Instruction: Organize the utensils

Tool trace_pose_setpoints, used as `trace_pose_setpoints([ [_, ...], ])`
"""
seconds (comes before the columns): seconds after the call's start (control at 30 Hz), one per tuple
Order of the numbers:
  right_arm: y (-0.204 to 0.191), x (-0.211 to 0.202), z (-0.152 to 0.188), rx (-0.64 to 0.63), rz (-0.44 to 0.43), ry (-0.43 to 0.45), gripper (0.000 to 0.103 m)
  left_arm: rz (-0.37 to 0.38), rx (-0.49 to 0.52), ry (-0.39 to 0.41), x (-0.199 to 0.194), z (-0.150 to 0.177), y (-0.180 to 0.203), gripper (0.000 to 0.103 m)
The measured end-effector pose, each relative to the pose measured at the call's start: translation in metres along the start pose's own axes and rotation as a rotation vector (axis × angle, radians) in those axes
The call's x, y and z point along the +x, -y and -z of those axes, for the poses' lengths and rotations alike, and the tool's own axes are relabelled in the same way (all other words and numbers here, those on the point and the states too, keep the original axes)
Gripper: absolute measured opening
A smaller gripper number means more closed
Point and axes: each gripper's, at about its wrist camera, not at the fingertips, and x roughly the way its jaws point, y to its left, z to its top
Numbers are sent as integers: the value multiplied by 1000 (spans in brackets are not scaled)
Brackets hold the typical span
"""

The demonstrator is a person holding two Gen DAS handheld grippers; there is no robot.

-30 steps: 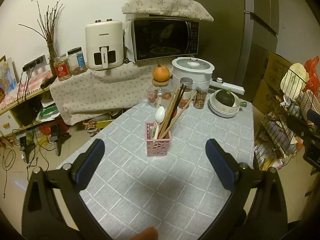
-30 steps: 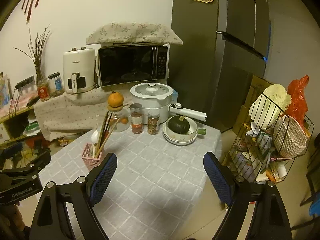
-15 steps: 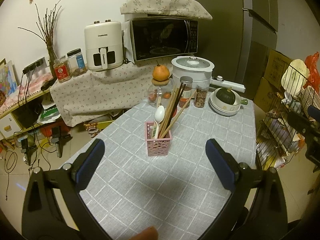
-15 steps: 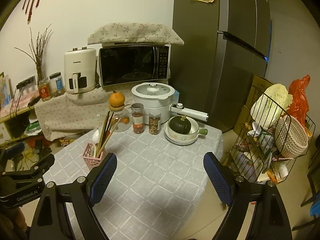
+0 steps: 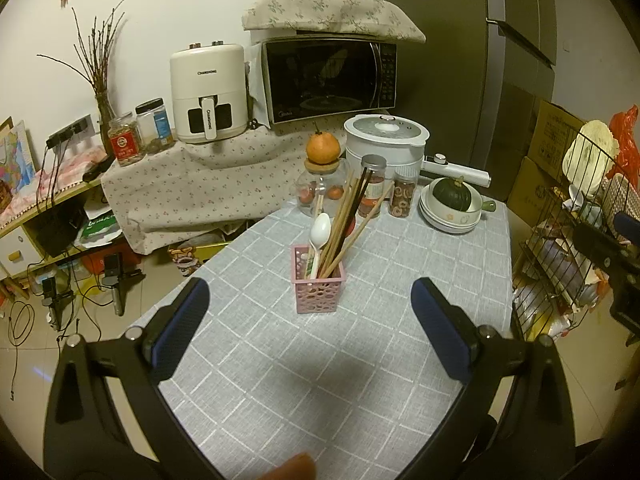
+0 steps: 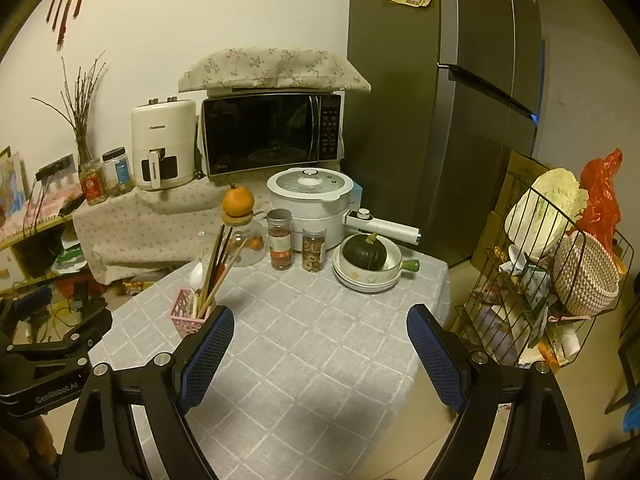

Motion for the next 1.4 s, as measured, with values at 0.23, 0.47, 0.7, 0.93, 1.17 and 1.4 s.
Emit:
trace_pose_setpoints([
  [0.23,0,0,0,0,0,1,90,2,0,1,-1,0,0,101],
  [0.47,1,0,0,-1,-1,0,90,3,1,2,-1,0,0,101],
  [0.7,0,-1,0,1,-1,2,90,4,3,-1,-1,0,1,101],
  [0.93,0,-1,0,5,-2,2,90,4,4,-1,-1,0,2,101],
  [1.17,1,-1,0,3,0,3,90,4,3,1,-1,0,2,101],
  [1.4,1,-1,1,7,-3,1,90,-1,1,3,-2,-1,2,101],
])
